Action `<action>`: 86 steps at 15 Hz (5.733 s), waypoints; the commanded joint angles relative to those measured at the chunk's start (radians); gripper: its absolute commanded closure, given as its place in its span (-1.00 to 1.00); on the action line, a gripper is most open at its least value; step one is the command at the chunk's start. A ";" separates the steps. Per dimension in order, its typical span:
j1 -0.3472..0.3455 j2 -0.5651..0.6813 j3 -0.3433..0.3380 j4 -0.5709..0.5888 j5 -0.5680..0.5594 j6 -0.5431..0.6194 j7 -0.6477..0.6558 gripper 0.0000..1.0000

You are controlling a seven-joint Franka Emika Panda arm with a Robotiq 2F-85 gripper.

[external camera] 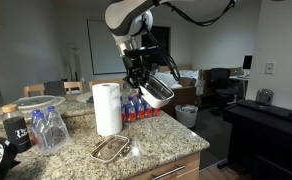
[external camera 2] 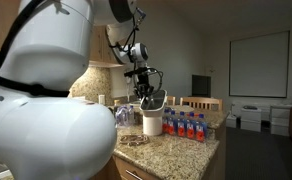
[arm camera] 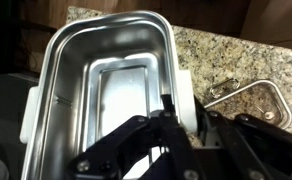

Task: Pick up the bowl and put it on the object

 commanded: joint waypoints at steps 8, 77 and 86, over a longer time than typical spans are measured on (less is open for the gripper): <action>0.065 0.011 0.095 0.090 -0.204 0.052 -0.310 0.90; 0.321 0.439 0.099 -0.108 -1.021 0.188 -0.765 0.90; 0.243 0.406 0.121 -0.273 -1.403 0.475 -0.761 0.90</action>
